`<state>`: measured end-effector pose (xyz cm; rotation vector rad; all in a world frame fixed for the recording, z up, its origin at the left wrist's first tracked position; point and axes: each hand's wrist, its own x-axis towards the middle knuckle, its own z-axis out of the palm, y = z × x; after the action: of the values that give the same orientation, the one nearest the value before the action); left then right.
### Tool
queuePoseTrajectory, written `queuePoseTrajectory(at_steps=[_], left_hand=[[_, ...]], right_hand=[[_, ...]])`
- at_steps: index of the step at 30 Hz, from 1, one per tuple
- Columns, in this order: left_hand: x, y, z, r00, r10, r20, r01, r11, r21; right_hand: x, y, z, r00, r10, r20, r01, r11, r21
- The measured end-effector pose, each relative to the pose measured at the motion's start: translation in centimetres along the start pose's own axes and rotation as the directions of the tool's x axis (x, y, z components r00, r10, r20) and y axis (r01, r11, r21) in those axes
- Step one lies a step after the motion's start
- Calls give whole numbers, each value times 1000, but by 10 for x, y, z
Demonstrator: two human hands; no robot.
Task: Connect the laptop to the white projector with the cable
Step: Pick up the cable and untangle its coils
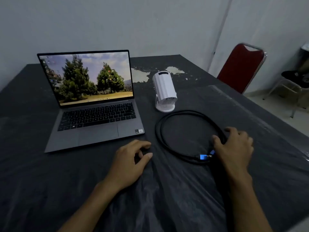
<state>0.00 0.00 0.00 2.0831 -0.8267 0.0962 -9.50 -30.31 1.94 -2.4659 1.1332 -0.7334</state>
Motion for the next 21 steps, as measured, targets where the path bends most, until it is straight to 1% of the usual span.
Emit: queuePoseTrajectory(at_steps=[1,2,5,9,12,16,21], left_hand=[[0,-1,1,1000,15,-11,-15,1000,12],[1,3,0,1000,12,-10,-12,998,59],[-1,12,7,997,80,-4,-79,988,136],[2,37,25,975,164,149,-189,967,170],[12,49,44,958,198,208,-245,941,232],[18,47,54,970,175,172,-210,954,215],[15,41,50,981,178,74,-186,975,119]], right_hand=[[1,2,0,998,52,42,-52,999,-3],[0,1,1,995,75,69,-74,997,-20],[-3,-6,9,995,35,92,-36,999,7],[-8,-13,12,995,13,99,-22,996,81],[-13,-18,8,997,-3,81,-15,973,229],[-14,-23,1,999,-31,-12,33,900,436],[-15,-32,-2,996,9,-87,43,815,577]])
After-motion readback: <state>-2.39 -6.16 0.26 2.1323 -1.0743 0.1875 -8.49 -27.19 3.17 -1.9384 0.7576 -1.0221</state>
